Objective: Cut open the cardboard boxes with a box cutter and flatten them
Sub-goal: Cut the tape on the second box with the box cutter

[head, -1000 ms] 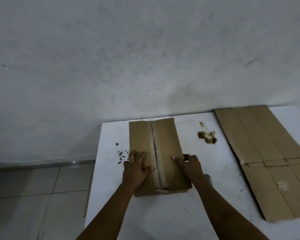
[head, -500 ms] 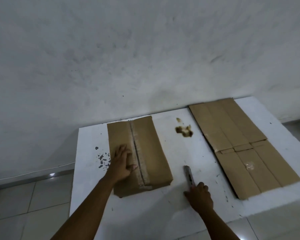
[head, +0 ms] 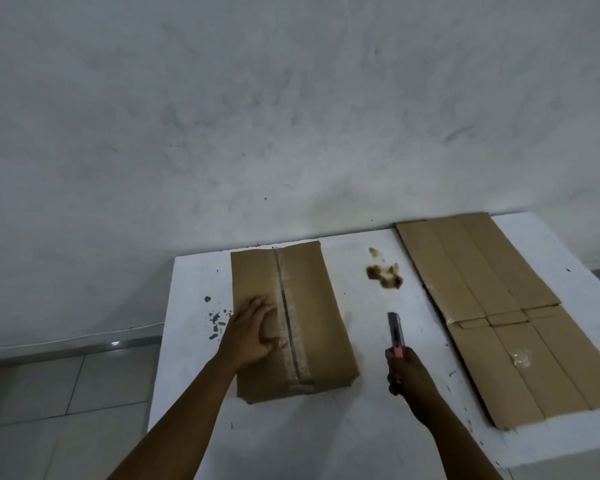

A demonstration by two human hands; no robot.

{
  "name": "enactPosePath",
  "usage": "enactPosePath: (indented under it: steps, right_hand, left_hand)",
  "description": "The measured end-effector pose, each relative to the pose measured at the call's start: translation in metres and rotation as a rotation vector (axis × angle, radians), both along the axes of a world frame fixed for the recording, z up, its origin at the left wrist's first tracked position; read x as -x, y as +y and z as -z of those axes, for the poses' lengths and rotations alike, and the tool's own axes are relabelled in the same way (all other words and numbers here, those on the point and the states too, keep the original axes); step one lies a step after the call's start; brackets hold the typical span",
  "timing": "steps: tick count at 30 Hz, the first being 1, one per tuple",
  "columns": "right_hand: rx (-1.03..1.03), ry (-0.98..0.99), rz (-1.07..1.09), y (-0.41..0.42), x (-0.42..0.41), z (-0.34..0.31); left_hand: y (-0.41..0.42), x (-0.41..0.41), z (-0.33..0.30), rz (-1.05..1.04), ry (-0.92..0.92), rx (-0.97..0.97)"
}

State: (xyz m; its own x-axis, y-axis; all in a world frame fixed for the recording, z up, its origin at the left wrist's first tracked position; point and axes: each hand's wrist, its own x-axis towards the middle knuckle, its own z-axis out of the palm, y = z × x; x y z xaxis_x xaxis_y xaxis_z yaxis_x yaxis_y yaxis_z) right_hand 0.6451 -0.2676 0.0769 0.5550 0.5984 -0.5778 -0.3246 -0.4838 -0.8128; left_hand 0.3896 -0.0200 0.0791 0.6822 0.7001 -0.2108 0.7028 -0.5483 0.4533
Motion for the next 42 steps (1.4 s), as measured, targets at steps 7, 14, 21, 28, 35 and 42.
enactPosePath:
  steps: [7,14,21,28,35,42]
  right_hand:
    - [-0.117,-0.174,-0.162,0.092,0.014,-0.045]
    - [0.006,-0.460,-0.240,0.175,0.053,-0.054]
    - [-0.042,-0.587,-0.310,0.212,0.070,-0.058]
    - [0.187,-0.946,-0.527,0.224,0.076,-0.032]
    - [0.188,-0.968,-0.613,0.228,0.079,-0.038]
    - [0.203,-0.933,-0.639,0.237,0.084,-0.050]
  left_hand:
    - [0.037,-0.007,-0.024,0.009,0.053,-0.149]
    - [0.077,-0.014,-0.015,-0.099,0.097,0.079]
    - [0.038,-0.006,0.003,-0.152,0.148,-0.046]
    - [0.046,-0.013,-0.010,-0.121,0.126,-0.114]
    - [0.054,-0.016,-0.001,0.014,-0.006,-0.110]
    - [0.056,-0.017,-0.002,0.024,0.010,-0.122]
